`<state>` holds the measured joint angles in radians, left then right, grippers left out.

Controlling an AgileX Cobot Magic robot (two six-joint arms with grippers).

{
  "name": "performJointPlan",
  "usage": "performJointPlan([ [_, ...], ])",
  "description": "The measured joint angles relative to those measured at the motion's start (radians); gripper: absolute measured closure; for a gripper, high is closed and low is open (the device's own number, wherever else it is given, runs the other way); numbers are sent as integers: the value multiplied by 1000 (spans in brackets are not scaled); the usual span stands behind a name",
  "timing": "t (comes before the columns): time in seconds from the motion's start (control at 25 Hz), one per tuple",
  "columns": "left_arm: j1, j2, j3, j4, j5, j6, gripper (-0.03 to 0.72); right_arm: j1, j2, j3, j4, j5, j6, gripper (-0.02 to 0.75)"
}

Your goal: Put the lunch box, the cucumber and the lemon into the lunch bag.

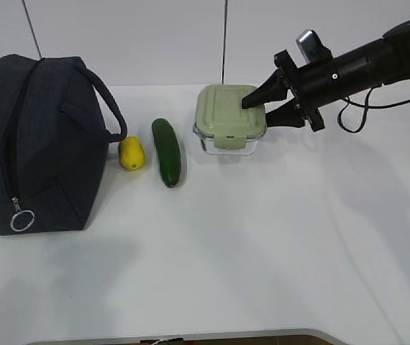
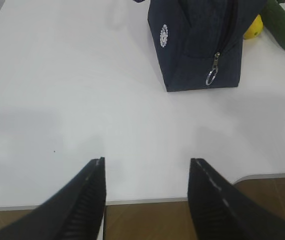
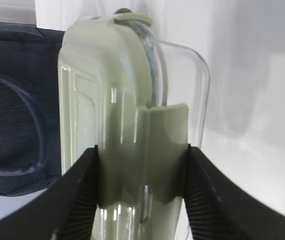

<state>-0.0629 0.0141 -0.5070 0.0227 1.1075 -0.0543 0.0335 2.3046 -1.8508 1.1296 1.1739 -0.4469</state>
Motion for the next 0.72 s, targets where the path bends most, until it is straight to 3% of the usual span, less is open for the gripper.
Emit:
performJointPlan([
  [0.28, 0, 98, -54, -43, -47, 0, 334, 5, -69, 0, 13, 6, 28, 361],
  [0.48, 0, 261, -81, -152, -126, 0, 365, 17, -101, 0, 42, 11, 32, 361],
  [0.72, 0, 488, -165, -178, -248, 0, 375, 61, -117, 1, 93, 11, 34, 361],
])
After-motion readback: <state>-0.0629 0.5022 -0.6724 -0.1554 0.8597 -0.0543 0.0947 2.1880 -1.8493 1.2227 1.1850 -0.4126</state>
